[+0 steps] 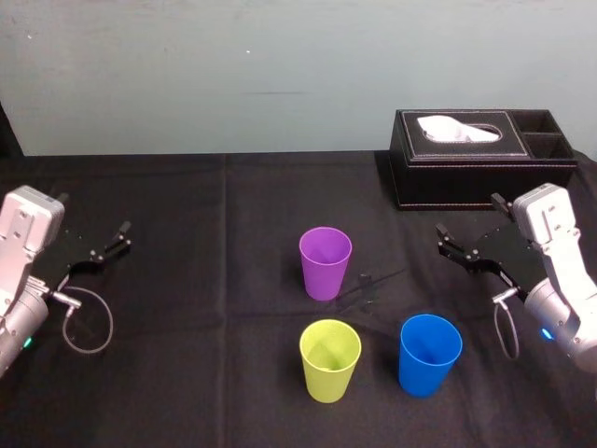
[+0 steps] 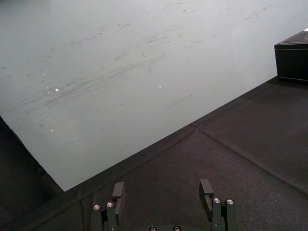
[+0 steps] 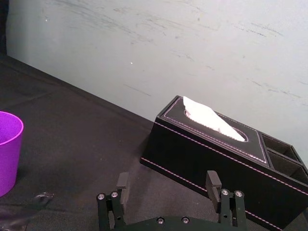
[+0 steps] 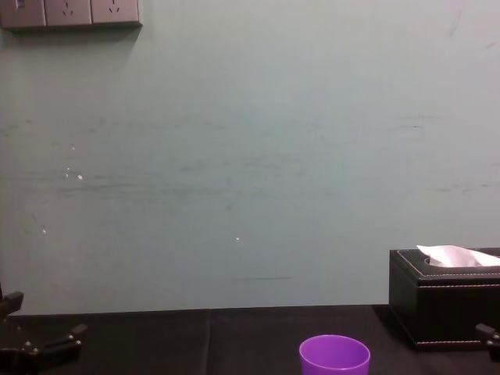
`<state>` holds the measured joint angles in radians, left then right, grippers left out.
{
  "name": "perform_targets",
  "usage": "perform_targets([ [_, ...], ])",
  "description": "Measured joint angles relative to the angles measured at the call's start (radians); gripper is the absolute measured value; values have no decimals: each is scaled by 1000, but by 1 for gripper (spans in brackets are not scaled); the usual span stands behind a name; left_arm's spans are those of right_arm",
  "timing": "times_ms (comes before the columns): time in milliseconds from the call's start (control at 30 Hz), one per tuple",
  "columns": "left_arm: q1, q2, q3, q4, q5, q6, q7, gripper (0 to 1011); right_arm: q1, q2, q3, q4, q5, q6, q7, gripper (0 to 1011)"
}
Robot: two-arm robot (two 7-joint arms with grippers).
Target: Stack the three plastic cups sequentially using one hand.
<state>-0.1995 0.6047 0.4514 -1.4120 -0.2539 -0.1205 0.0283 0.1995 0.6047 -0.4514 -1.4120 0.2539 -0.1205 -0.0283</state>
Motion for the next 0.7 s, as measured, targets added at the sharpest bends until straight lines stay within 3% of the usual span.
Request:
perform_targets([
  [700, 0, 0, 0, 0, 0, 0, 0, 1011, 0, 0, 0, 0, 0, 0, 0, 1004],
])
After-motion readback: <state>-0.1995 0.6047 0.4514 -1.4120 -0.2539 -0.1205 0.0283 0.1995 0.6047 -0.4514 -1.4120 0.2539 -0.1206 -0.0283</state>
